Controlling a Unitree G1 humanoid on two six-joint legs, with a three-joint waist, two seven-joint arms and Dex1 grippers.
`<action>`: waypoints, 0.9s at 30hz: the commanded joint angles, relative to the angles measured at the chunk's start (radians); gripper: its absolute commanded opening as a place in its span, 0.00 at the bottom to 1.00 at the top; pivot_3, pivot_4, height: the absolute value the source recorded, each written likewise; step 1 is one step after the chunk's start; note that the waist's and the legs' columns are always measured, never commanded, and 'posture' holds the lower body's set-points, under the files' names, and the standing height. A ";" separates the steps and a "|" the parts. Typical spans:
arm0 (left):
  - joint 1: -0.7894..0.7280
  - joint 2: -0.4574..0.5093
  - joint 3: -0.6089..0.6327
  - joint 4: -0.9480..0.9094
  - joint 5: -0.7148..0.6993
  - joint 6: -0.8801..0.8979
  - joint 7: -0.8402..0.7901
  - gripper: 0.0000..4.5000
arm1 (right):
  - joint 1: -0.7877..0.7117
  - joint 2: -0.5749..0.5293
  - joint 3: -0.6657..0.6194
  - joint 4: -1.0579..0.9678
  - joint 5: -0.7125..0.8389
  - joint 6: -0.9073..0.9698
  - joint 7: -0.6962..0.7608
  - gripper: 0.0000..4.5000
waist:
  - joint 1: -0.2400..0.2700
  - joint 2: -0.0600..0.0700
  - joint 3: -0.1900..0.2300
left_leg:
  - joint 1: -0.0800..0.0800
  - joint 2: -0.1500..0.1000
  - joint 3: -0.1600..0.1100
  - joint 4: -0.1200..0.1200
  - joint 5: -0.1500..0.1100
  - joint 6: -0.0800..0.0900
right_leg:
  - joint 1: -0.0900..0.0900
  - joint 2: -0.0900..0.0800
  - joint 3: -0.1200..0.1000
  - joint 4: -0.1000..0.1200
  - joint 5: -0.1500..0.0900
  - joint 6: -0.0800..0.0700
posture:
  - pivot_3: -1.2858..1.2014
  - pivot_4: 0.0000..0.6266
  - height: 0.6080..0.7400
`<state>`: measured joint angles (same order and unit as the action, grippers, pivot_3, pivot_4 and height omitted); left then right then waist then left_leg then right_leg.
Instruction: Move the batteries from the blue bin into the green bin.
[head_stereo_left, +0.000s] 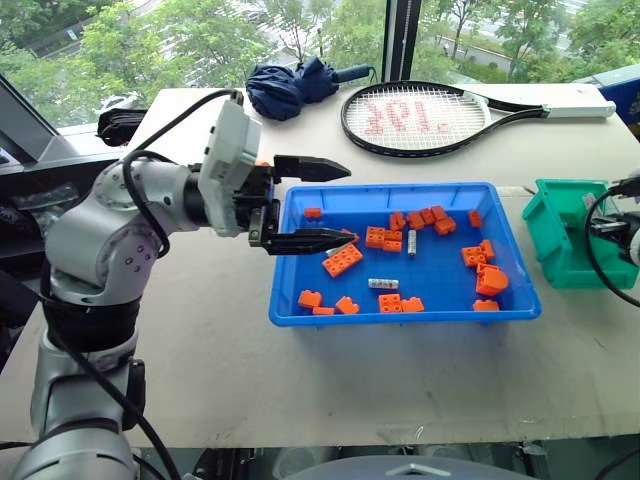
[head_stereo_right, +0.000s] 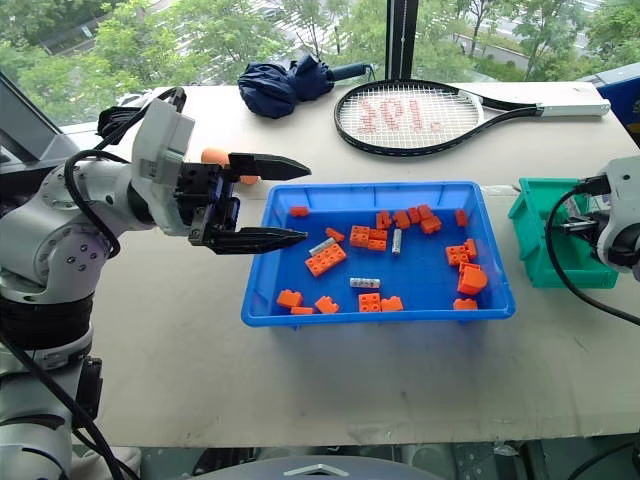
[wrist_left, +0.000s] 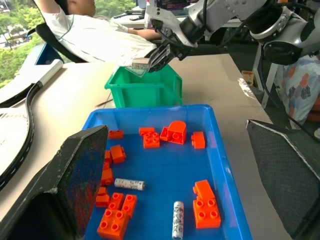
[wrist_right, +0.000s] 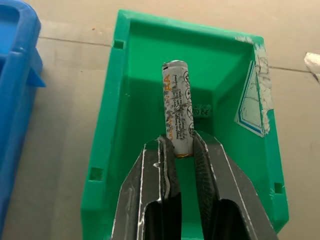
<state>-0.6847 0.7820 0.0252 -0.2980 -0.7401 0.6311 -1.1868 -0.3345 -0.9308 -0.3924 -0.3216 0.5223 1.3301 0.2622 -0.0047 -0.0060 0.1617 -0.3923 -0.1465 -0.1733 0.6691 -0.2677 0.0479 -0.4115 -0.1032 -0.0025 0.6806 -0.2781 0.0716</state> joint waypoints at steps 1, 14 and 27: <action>-0.036 0.001 0.009 -0.001 0.007 -0.012 0.003 1.00 | -0.005 -0.028 -0.001 0.031 -0.059 -0.112 0.025 0.46 | -0.002 0.000 0.000 | -0.001 0.000 0.000 0.000 0.000 0.000 | 0.000 0.000 0.000 0.000 0.000 0.000 | 0.52 0.24 1.00; 0.176 0.180 0.041 0.128 0.184 -0.181 -0.147 1.00 | -0.279 0.269 0.196 -0.197 0.112 0.095 0.035 0.98 | -0.015 -0.002 -0.002 | 0.000 0.004 0.000 -0.001 0.000 0.000 | -0.001 0.004 0.001 -0.002 0.001 -0.002 | 0.52 0.24 1.00; 0.233 0.217 0.097 0.140 0.179 -0.203 -0.170 1.00 | -0.208 0.592 0.486 -0.157 -0.068 0.059 -0.153 0.98 | -0.012 -0.001 -0.001 | -0.005 0.002 -0.001 0.000 0.000 -0.001 | -0.006 0.004 0.001 0.000 0.002 -0.002 | 0.52 0.24 1.00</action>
<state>-0.4492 0.9812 0.0802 -0.1345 -0.5506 0.4355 -1.3555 -0.5433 -0.3356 0.0770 -0.4764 0.4835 1.4280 0.1182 -0.0169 -0.0067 0.1608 -0.3969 -0.1442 -0.1741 0.6694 -0.2674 0.0472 -0.4179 -0.0994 -0.0015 0.6812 -0.2762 0.0692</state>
